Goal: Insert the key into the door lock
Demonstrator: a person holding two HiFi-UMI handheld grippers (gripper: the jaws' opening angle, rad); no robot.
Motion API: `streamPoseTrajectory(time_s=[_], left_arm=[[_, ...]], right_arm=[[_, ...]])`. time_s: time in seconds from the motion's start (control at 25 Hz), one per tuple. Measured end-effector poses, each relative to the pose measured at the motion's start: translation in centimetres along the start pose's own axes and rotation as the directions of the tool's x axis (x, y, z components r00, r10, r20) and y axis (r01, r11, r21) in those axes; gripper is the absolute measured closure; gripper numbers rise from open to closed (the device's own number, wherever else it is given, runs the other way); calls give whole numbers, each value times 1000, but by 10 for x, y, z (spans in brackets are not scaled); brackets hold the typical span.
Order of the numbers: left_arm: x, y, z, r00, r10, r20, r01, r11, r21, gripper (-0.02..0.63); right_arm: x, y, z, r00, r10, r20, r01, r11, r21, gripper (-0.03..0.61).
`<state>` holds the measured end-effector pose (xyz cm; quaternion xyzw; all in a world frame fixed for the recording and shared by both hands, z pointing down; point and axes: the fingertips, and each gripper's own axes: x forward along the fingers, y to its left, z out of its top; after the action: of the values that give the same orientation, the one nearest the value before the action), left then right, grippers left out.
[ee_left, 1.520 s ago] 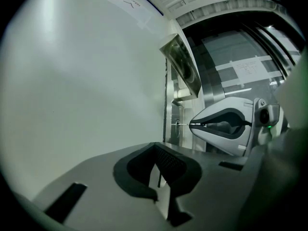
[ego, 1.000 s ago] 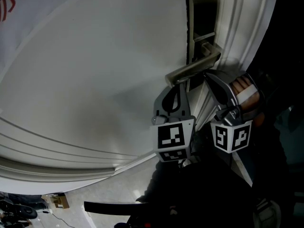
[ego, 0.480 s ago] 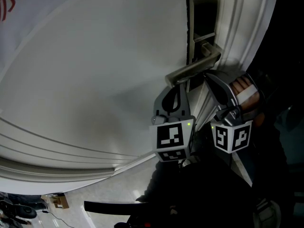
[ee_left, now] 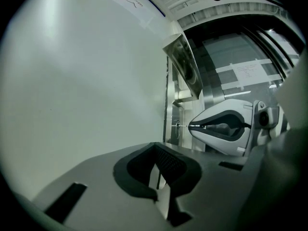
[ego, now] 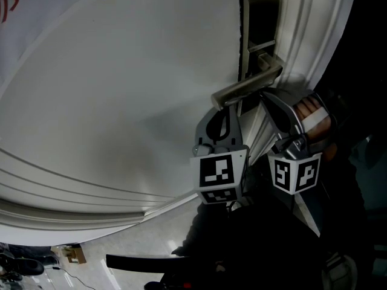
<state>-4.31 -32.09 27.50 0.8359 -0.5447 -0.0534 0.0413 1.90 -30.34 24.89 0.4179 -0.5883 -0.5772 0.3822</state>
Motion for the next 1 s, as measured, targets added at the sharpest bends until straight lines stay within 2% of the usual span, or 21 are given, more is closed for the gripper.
streamPoseTrajectory(time_s=[1.0], left_arm=[[-6, -3, 4, 1000, -9, 2, 9, 1000, 9, 612]], right_arm=[[1, -1, 0, 1000, 10, -12, -10, 1000, -5, 565]])
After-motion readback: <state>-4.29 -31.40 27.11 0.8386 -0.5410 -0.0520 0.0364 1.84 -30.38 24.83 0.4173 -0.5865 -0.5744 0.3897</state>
